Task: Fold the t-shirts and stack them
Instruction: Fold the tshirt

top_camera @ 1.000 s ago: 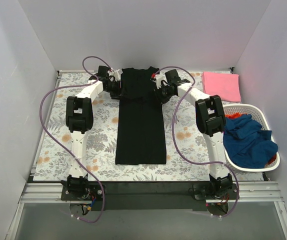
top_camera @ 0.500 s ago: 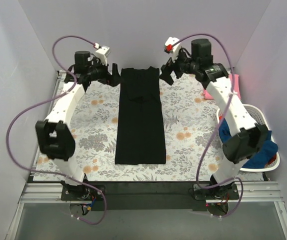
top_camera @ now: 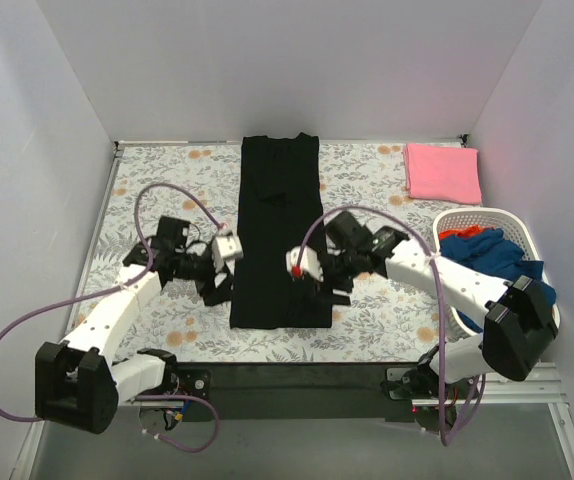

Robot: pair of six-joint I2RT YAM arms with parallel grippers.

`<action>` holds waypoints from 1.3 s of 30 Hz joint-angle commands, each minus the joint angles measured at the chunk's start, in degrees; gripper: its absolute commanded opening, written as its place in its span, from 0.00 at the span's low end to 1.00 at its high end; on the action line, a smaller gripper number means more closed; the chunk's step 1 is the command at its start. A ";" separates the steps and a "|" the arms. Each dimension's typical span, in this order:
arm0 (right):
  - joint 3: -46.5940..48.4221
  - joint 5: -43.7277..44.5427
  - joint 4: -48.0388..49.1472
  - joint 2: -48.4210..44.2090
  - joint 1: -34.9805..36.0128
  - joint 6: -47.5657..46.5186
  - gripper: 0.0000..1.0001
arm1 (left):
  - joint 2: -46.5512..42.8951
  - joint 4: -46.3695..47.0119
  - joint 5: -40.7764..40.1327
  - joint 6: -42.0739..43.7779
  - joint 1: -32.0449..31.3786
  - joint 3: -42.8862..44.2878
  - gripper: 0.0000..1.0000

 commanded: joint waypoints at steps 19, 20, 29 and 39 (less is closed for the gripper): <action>-19.58 4.14 18.41 0.11 13.27 -0.91 0.49 | -2.52 4.38 -10.47 11.76 -16.09 -16.98 0.47; -19.84 4.22 18.50 0.63 13.71 -0.91 0.48 | -2.61 4.38 -10.83 11.75 -16.35 -17.16 0.47; -24.06 5.36 19.64 0.90 14.24 -1.26 0.46 | -2.08 6.93 -12.67 10.61 -18.38 -19.53 0.49; -28.98 8.43 23.07 3.27 14.24 -0.55 0.27 | 1.08 10.45 -16.98 9.03 -21.01 -22.08 0.45</action>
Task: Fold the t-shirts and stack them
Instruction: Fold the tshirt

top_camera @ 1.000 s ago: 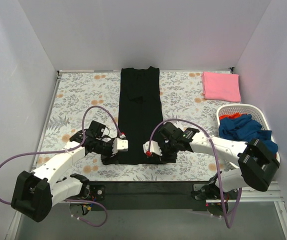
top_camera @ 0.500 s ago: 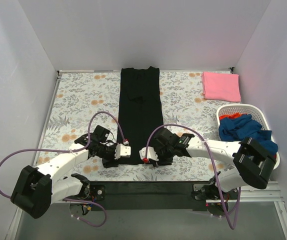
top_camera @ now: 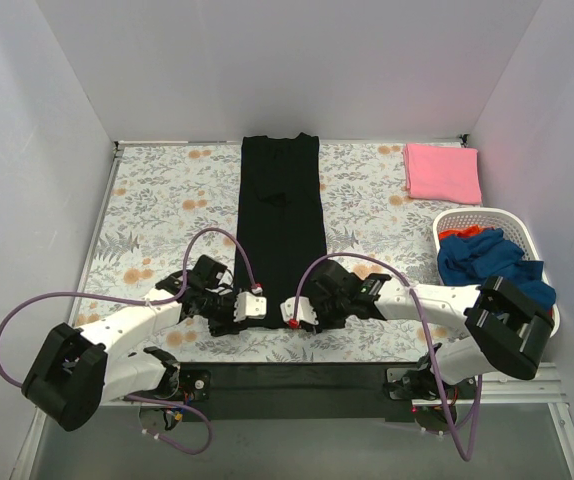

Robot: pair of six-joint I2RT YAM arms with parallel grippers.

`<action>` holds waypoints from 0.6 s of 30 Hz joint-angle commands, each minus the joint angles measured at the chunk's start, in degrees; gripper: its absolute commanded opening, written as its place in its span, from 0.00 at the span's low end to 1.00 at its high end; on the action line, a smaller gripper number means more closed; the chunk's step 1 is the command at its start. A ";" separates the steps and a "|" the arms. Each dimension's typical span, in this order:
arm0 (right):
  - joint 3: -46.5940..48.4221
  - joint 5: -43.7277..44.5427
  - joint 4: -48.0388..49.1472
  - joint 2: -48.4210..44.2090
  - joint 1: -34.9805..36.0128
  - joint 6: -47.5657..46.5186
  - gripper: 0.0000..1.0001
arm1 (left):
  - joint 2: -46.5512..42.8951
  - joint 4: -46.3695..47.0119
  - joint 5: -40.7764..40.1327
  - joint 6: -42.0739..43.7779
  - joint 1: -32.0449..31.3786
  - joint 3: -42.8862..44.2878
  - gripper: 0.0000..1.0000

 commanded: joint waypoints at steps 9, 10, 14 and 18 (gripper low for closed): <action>-3.99 6.97 -1.23 3.01 0.25 0.70 0.01 | 0.54 0.46 -3.65 -2.32 -1.08 -0.86 0.00; -3.37 7.15 -1.84 2.66 0.25 0.78 0.01 | 0.01 -0.07 -3.74 -2.76 -1.17 -0.42 0.00; 1.62 6.45 -6.76 -1.29 -0.19 1.84 0.01 | -2.98 -3.31 -2.87 -3.20 -1.17 2.74 0.00; 6.73 4.96 -11.95 -3.14 -0.89 0.70 0.01 | -4.57 -5.43 -3.04 -3.64 -1.00 6.69 0.00</action>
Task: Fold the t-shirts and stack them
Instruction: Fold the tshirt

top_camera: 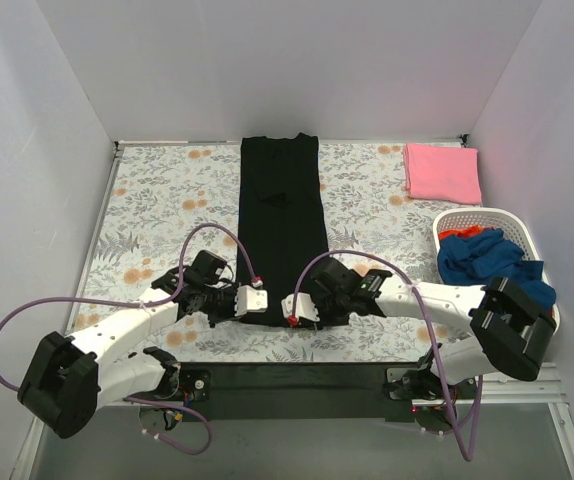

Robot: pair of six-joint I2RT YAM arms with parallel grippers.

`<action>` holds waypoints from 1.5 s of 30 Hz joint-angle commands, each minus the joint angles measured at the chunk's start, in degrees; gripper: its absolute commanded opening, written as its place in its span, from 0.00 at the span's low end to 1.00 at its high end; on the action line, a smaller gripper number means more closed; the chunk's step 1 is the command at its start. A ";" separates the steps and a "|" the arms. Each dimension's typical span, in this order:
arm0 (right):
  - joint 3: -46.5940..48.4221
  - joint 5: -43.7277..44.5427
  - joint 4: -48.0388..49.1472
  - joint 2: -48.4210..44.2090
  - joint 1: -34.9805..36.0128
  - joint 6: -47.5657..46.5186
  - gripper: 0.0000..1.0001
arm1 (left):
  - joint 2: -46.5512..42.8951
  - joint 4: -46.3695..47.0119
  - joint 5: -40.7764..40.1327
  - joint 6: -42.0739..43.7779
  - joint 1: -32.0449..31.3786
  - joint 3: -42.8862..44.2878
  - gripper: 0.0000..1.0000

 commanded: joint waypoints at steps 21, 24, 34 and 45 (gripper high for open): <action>14.83 -8.92 -22.30 -8.75 -1.02 -1.24 0.01 | -8.52 -20.28 7.76 -1.30 -0.32 14.66 0.00; 18.77 -10.86 -24.41 -5.42 -6.29 -5.10 0.01 | -3.17 -18.96 7.84 0.01 1.95 18.26 0.00; 31.25 -12.09 -25.47 7.40 -16.83 -16.01 0.01 | 16.17 -13.69 12.41 6.51 14.70 30.04 0.00; 46.12 -13.50 -25.12 23.76 -24.84 -22.78 0.01 | 34.36 -7.45 11.89 8.54 19.45 42.17 0.00</action>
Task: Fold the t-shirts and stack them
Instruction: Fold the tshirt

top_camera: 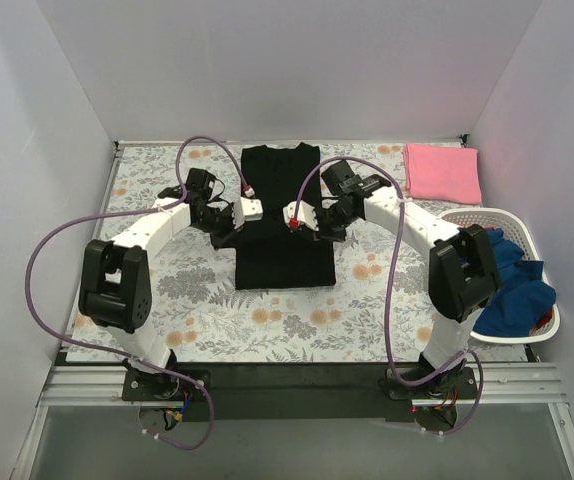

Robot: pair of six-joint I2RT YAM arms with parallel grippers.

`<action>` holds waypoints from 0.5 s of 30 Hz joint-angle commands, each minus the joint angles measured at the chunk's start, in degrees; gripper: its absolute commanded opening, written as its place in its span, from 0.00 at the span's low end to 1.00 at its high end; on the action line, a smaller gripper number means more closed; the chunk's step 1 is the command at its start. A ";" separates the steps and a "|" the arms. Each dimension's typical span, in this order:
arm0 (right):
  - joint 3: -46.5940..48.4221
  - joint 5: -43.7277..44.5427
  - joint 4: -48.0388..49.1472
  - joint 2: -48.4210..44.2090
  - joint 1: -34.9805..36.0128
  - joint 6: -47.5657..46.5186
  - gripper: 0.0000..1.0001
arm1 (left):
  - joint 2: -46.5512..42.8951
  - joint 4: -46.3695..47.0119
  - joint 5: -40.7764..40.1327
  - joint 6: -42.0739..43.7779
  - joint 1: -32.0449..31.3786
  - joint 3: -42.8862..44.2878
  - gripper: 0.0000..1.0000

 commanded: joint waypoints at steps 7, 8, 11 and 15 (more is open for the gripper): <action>10.74 -1.79 -0.66 9.20 -4.99 -6.25 0.01 | 11.34 4.21 -0.01 2.05 2.24 12.67 0.00; 11.36 -1.88 -0.66 9.81 -5.26 -6.52 0.01 | 12.83 4.30 -0.10 1.96 2.33 14.24 0.00; 14.43 -2.23 -0.66 12.27 -6.14 -7.22 0.01 | 14.77 4.65 -0.36 1.87 2.42 16.62 0.00; 18.21 -2.75 -0.66 15.70 -6.84 -7.75 0.01 | 17.75 4.83 -0.71 1.79 3.03 19.35 0.00</action>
